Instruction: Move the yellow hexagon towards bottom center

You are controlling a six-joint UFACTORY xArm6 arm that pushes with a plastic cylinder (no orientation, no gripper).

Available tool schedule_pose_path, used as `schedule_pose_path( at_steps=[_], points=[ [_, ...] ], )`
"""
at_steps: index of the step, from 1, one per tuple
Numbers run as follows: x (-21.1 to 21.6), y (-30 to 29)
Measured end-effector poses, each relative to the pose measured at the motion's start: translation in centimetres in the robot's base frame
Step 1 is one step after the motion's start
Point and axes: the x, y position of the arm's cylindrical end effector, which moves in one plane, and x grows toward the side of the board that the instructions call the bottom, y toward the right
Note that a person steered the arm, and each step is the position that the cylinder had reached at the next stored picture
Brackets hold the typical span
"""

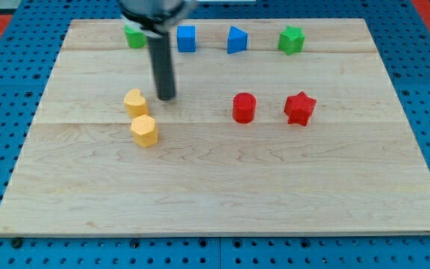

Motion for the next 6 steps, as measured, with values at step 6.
schedule_pose_path(
  at_steps=[6],
  points=[
    [13.8,4.0]
  ],
)
